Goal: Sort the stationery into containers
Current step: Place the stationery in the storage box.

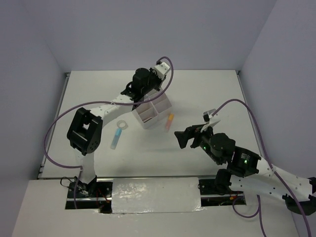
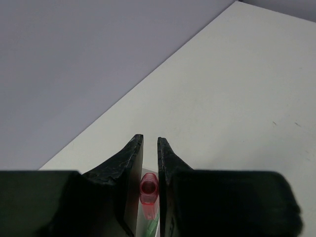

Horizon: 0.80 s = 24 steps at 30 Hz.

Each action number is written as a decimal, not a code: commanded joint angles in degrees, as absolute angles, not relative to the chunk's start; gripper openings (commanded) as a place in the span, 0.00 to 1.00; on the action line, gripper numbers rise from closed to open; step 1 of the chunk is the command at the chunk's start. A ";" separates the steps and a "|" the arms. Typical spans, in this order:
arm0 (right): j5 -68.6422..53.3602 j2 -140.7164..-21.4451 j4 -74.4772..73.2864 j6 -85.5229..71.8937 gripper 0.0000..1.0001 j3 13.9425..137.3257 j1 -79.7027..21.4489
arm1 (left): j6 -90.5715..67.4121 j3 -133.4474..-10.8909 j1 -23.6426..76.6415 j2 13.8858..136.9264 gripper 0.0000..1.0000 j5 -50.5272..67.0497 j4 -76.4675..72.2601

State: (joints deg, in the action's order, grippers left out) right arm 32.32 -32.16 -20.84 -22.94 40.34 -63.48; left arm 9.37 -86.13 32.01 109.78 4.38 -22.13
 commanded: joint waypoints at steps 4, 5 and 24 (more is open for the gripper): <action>32.26 -33.57 -18.99 -20.66 1.00 40.95 -63.28 | 11.96 -84.03 31.47 111.18 0.17 4.75 -29.97; 31.91 -33.84 -18.90 -20.39 1.00 41.13 -63.19 | 11.61 -83.76 31.03 111.44 0.20 5.01 -30.41; 30.06 -37.08 -18.63 -20.65 1.00 41.92 -63.28 | 9.23 -80.41 29.79 109.94 0.57 4.66 -33.76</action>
